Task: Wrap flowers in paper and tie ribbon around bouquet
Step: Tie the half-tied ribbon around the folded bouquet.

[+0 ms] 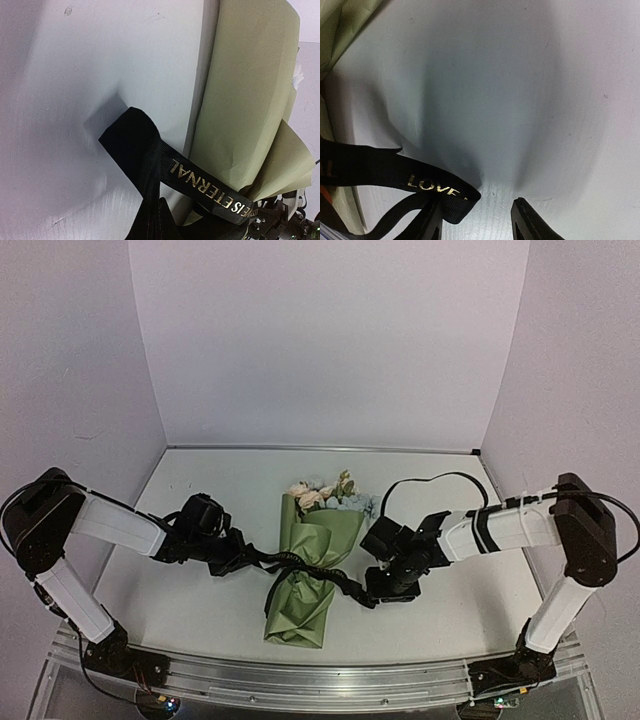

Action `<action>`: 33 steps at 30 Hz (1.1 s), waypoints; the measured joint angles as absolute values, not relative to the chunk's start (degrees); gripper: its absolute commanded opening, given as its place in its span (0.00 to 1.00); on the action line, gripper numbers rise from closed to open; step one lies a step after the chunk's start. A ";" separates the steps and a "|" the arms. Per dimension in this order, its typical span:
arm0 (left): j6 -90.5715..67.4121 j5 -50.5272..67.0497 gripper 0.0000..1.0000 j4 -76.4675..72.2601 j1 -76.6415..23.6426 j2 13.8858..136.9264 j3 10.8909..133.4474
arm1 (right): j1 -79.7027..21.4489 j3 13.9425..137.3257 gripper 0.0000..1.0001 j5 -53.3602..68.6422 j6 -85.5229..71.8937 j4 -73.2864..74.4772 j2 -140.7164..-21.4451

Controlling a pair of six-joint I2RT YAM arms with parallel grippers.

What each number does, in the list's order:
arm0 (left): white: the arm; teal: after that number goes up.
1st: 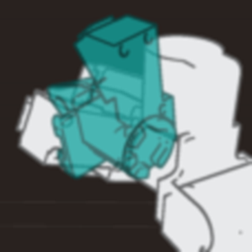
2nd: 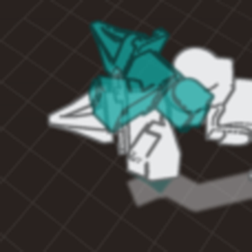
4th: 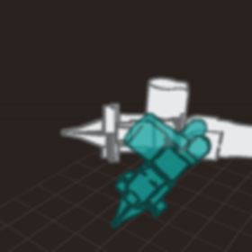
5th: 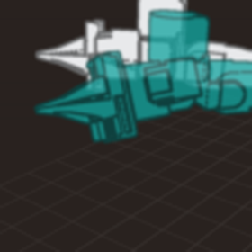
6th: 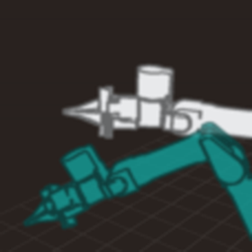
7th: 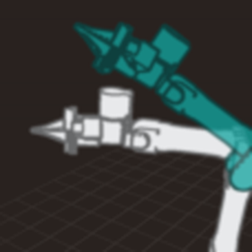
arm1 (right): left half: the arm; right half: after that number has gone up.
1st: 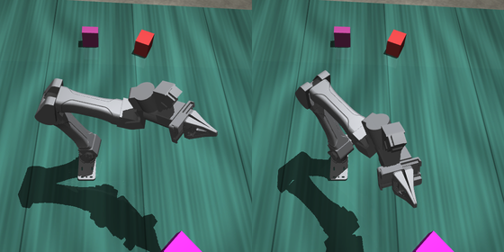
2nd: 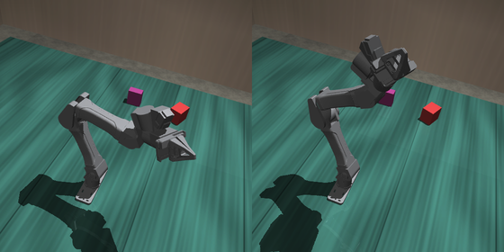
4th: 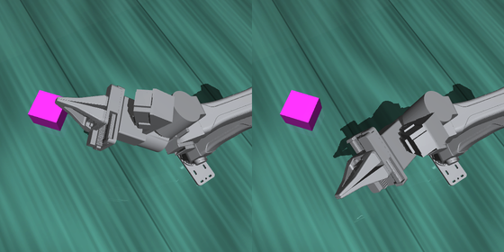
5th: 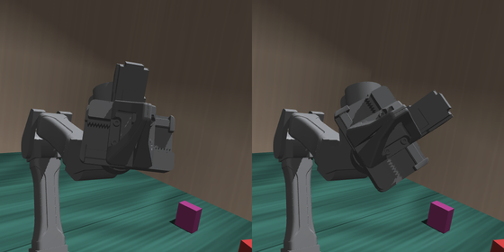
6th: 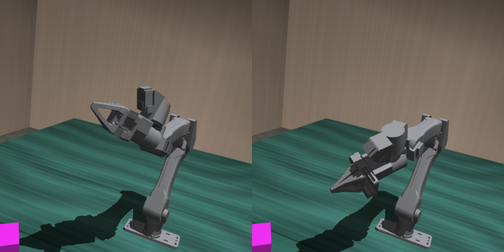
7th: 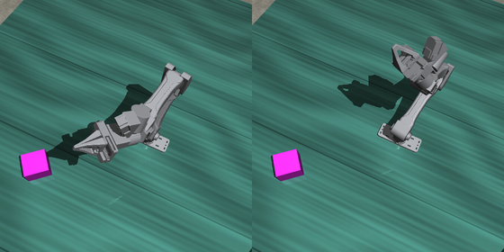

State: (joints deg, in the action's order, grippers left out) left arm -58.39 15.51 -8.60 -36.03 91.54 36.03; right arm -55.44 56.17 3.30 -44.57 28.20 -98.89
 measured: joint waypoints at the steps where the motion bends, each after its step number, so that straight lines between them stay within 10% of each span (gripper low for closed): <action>1: -58.36 15.50 0.00 -8.60 -36.03 91.57 36.03 | -55.81 57.39 0.45 2.87 -44.74 28.96 -99.78; 22: -58.52 14.27 0.01 -9.51 -35.99 91.49 35.88 | -59.79 62.13 0.00 -2.47 -49.21 35.80 -104.99; 27: -58.51 13.31 0.32 -9.52 -35.99 89.60 35.39 | -59.79 62.20 0.00 -4.20 -47.51 37.49 -104.21; 33: -60.98 8.56 0.45 -7.56 -35.94 83.50 33.13 | -59.79 62.63 0.00 -5.20 -46.00 39.25 -101.83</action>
State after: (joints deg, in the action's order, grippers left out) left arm -60.98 8.56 -7.56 -35.94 83.50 33.13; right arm -59.79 62.63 -5.20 -46.00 39.25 -101.83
